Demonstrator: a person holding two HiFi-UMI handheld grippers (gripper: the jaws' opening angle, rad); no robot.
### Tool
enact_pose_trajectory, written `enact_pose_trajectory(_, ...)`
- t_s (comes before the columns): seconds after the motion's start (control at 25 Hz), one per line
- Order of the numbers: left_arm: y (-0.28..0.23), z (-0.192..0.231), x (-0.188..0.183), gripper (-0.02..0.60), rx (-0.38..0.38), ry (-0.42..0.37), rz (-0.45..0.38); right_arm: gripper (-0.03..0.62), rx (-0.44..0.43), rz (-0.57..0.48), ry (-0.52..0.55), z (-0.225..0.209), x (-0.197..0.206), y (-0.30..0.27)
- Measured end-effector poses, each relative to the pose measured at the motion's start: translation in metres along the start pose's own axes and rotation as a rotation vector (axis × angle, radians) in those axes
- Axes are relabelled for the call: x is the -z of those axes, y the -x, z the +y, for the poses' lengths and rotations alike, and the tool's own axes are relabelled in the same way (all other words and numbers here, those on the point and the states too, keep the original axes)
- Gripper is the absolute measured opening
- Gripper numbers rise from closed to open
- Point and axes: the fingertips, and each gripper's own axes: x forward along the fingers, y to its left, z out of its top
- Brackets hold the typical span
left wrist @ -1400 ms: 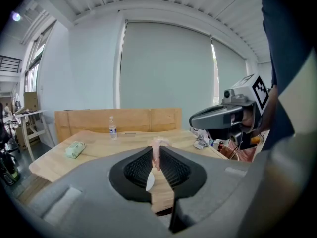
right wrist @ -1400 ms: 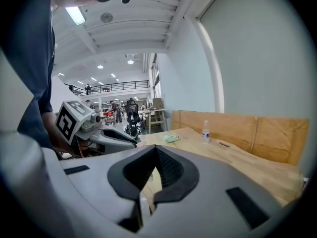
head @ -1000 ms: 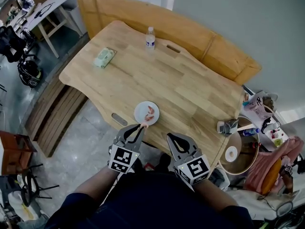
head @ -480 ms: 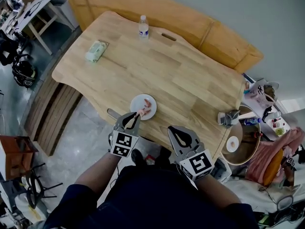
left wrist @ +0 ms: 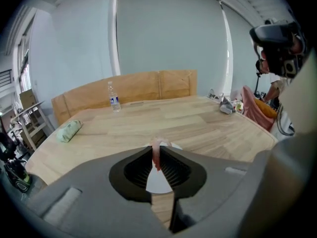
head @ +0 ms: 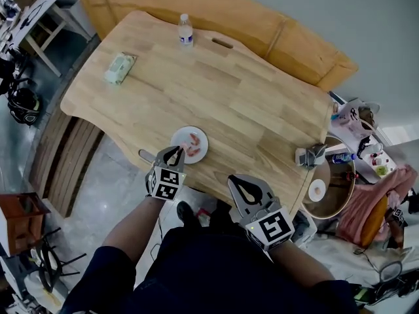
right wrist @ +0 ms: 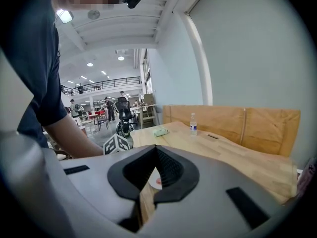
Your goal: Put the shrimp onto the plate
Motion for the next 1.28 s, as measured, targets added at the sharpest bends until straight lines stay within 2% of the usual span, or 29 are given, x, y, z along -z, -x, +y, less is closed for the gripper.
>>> enact_pose_trajectory(0.2,-0.028,0.005,0.017,0.051,-0.006,-0.022,0.054,0.009,0.003,-0.017,0.012,-0.006,0.002,0.002)
enact_pose_trajectory(0.76,-0.078,0.013,0.051,0.051,-0.006,-0.058,0.191,0.009,0.018,0.028,-0.025,-0.024,0.015,-0.001)
enact_pose_trajectory(1.08,-0.086,0.015,0.063,0.051,-0.004,-0.043,0.220,0.009,0.033,0.063,-0.045,-0.029,0.020,0.002)
enact_pose_trajectory(1.28,-0.088,0.013,0.066,0.052,-0.003,-0.056,0.225,0.009,0.024,0.050,-0.048,-0.029,0.025,0.005)
